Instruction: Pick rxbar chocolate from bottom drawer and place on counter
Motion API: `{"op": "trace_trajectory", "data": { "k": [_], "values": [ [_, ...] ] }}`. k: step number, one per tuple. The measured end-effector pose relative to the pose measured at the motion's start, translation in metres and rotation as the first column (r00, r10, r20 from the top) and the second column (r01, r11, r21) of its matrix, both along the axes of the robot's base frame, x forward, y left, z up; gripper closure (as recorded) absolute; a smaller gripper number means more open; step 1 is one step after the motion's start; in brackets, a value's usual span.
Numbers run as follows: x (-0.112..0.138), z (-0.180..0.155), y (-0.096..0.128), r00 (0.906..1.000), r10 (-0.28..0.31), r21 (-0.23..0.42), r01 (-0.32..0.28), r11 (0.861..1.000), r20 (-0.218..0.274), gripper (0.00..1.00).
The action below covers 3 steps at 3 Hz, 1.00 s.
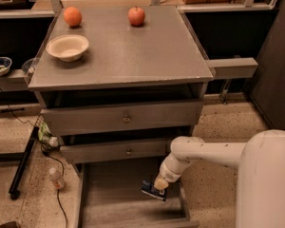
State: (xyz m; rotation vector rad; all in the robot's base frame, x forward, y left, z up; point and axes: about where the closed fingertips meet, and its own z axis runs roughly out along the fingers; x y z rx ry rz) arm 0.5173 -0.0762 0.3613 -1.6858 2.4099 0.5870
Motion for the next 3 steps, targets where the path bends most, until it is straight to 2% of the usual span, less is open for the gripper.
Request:
{"op": "trace_trajectory", "data": {
  "k": [1, 2, 3],
  "values": [
    [0.000, 0.023, -0.004, 0.9995, -0.006, -0.027, 0.007, 1.000, 0.030, 1.00],
    [-0.004, 0.070, -0.020, 0.9951, -0.026, -0.073, 0.033, 0.997, 0.096, 1.00],
    [-0.008, 0.095, -0.031, 0.9908, -0.039, -0.095, 0.052, 0.994, 0.129, 1.00]
  ]
}}
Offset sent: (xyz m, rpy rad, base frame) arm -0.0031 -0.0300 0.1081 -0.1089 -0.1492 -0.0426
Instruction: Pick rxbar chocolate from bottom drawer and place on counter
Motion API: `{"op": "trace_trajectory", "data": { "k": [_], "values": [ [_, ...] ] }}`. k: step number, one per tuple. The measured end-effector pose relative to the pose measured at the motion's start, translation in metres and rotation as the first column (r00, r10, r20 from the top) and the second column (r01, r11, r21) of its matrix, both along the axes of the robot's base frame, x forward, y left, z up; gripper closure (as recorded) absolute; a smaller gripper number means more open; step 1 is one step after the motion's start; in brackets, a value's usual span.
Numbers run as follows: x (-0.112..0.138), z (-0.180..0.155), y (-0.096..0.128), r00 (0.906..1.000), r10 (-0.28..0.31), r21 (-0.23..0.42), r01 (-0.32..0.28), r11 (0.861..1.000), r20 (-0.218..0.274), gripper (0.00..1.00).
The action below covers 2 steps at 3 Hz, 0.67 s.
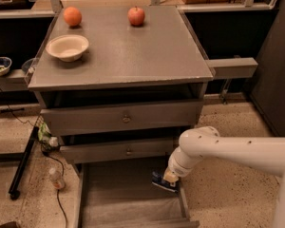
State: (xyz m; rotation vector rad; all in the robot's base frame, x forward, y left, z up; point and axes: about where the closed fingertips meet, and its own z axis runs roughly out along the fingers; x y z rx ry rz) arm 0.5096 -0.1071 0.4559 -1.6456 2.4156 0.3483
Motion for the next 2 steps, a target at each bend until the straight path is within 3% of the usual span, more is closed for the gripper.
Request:
{"op": "trace_trajectory", "data": {
  "k": [1, 2],
  "values": [
    [0.0019, 0.0353, -0.0123, 0.9980, -0.016, -0.032, 0.018, 0.999, 0.061, 1.00],
    [0.0020, 0.0356, -0.0123, 0.9980, -0.016, -0.033, 0.018, 0.999, 0.062, 1.00]
  ]
}}
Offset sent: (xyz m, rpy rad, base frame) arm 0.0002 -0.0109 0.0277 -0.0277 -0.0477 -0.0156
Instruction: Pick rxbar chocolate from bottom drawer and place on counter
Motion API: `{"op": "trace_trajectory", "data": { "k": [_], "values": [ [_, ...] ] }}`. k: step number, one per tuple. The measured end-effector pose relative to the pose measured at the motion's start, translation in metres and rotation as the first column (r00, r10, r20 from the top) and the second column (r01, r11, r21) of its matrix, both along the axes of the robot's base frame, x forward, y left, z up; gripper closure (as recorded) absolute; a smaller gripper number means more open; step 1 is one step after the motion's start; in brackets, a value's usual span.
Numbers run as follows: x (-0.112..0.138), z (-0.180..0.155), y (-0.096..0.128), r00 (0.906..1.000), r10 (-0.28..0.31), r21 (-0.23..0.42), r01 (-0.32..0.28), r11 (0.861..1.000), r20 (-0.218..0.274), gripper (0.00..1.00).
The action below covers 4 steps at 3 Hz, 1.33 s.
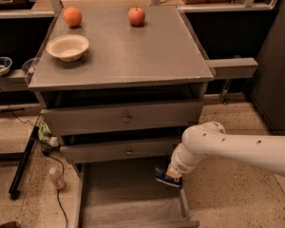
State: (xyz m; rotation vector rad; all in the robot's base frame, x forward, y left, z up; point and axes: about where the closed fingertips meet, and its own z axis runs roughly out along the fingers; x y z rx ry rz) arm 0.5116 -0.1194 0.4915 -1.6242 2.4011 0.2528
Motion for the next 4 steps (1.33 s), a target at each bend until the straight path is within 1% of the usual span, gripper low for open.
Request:
{"op": "trace_trajectory", "data": {
  "k": [1, 2, 3, 4],
  "values": [
    [0.009, 0.021, -0.001, 0.9993, 0.001, -0.014, 0.000, 1.000, 0.037, 1.00],
    [0.015, 0.064, -0.004, 0.9936, 0.012, -0.038, -0.007, 0.999, 0.112, 1.00],
    [0.023, 0.125, -0.010, 0.9772, 0.020, -0.076, -0.004, 0.997, 0.211, 1.00],
    [0.023, 0.125, -0.010, 0.9772, 0.020, -0.076, -0.004, 0.997, 0.211, 1.00]
  ]
}}
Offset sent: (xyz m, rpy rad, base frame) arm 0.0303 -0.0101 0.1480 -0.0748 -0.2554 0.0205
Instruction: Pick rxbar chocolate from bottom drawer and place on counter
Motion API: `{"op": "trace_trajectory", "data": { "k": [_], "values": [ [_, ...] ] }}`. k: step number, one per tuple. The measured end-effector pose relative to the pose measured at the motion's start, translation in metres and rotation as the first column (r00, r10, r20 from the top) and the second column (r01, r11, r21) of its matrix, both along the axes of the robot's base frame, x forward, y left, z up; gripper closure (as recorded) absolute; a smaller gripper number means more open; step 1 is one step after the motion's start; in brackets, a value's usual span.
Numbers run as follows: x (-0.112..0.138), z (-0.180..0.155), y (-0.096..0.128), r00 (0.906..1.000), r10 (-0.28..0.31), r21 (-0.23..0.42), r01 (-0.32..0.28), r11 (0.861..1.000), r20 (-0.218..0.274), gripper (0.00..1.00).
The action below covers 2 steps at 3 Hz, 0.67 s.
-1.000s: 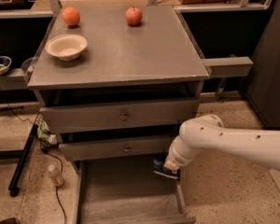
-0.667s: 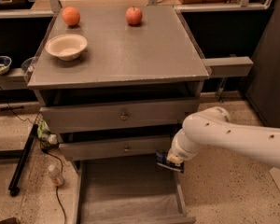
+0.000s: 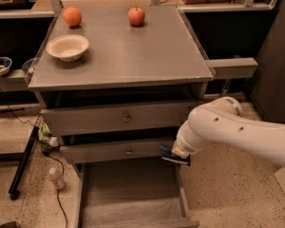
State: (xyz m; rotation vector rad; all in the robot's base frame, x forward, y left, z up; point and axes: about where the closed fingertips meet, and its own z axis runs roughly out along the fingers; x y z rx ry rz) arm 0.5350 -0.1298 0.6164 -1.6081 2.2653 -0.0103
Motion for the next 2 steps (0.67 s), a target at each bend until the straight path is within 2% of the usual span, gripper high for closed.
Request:
{"op": "trace_trajectory", "data": {
  "k": [1, 2],
  "values": [
    [0.018, 0.028, -0.001, 0.9988, 0.007, -0.033, -0.006, 0.999, 0.049, 1.00],
    [0.034, 0.067, -0.005, 0.9937, 0.016, -0.066, -0.008, 0.998, 0.111, 1.00]
  ]
}}
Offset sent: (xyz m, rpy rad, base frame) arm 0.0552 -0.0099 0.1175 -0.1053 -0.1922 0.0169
